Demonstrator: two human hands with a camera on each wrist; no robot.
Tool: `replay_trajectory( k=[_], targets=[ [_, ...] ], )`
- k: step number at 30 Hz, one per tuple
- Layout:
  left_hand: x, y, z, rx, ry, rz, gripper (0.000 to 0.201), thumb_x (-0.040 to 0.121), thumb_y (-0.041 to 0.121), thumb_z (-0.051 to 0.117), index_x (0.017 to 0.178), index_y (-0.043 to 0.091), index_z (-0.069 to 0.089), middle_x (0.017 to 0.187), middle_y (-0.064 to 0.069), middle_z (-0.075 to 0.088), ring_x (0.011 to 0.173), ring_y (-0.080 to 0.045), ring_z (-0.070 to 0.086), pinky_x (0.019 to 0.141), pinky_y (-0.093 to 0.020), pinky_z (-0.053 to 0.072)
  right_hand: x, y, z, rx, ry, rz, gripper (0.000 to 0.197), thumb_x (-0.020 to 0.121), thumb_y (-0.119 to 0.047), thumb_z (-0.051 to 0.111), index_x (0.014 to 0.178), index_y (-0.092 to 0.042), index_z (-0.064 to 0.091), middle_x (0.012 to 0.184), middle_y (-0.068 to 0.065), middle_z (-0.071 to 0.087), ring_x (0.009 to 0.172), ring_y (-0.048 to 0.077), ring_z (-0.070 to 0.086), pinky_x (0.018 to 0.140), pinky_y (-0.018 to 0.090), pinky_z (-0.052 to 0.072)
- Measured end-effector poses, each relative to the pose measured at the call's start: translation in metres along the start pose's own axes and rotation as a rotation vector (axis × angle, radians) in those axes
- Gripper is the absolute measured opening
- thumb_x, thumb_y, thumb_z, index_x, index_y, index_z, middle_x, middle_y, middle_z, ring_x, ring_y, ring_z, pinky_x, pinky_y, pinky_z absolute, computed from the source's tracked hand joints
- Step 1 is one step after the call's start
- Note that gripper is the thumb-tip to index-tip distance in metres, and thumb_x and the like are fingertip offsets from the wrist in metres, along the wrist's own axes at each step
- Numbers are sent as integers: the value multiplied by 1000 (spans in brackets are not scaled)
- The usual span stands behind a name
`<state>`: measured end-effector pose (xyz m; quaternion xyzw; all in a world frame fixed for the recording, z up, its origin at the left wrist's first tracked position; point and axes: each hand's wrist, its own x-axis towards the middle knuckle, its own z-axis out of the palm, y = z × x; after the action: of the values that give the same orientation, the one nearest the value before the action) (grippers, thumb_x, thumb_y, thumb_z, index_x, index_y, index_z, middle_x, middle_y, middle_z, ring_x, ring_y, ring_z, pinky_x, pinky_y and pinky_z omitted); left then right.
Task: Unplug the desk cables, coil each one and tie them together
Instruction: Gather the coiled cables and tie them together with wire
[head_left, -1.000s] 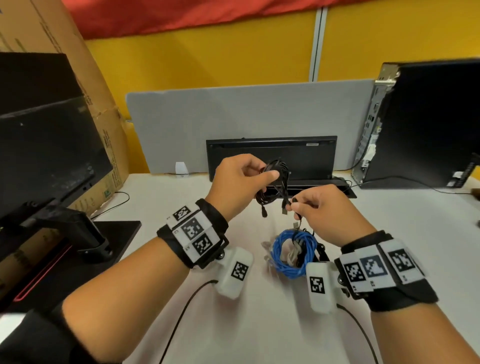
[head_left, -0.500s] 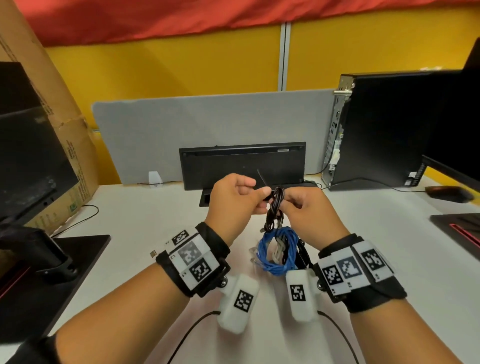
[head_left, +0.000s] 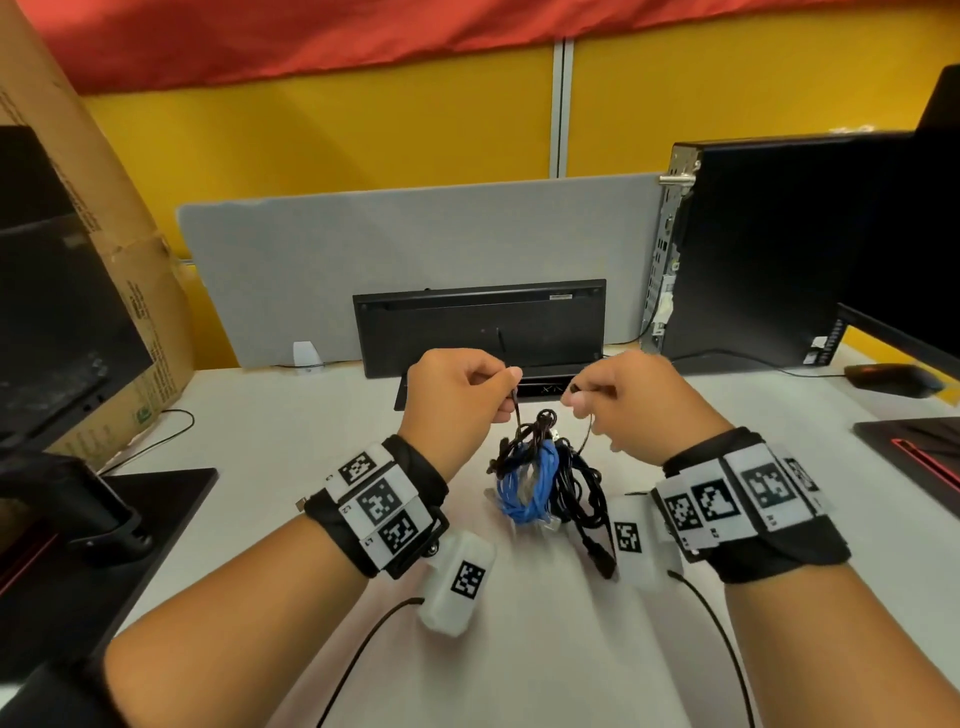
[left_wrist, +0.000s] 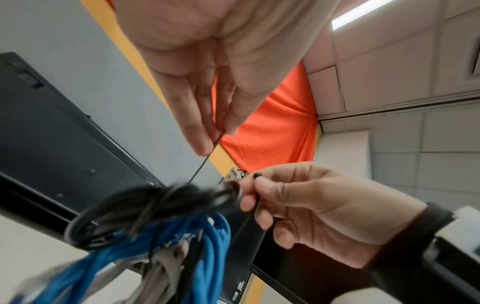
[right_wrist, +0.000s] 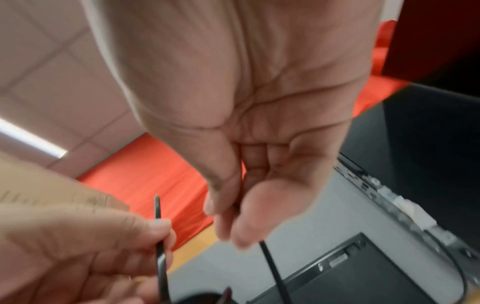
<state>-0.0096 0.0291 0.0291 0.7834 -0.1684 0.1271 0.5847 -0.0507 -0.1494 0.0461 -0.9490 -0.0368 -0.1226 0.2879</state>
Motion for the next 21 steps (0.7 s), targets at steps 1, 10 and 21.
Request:
replay_trajectory(
  k=[1,10,21],
  targets=[
    [1,-1,-2,-1,12,-1,14,88,14,69,76,7,74,64,-9,69,58,-16,70,57,-21,57,0,2,-1,104,66,-6,16,92,-19,60,83,-20,74,73,2,69,59,13,66,59,27,57],
    [1,4,-2,-30,-13,19,9,85,12,73,78,6,75,66,-8,70,59,-18,71,58,-27,58,-2,-8,18,494,193,-62,14,90,-11,63,89,-20,75,65,6,67,49,4,62,57,19,54],
    [1,9,-10,75,-79,122,6,83,14,74,79,11,78,75,0,73,71,-11,70,74,-32,60,0,-15,44,484,143,-118,16,91,-12,63,94,-21,76,88,0,74,87,13,67,82,27,53]
  ],
)
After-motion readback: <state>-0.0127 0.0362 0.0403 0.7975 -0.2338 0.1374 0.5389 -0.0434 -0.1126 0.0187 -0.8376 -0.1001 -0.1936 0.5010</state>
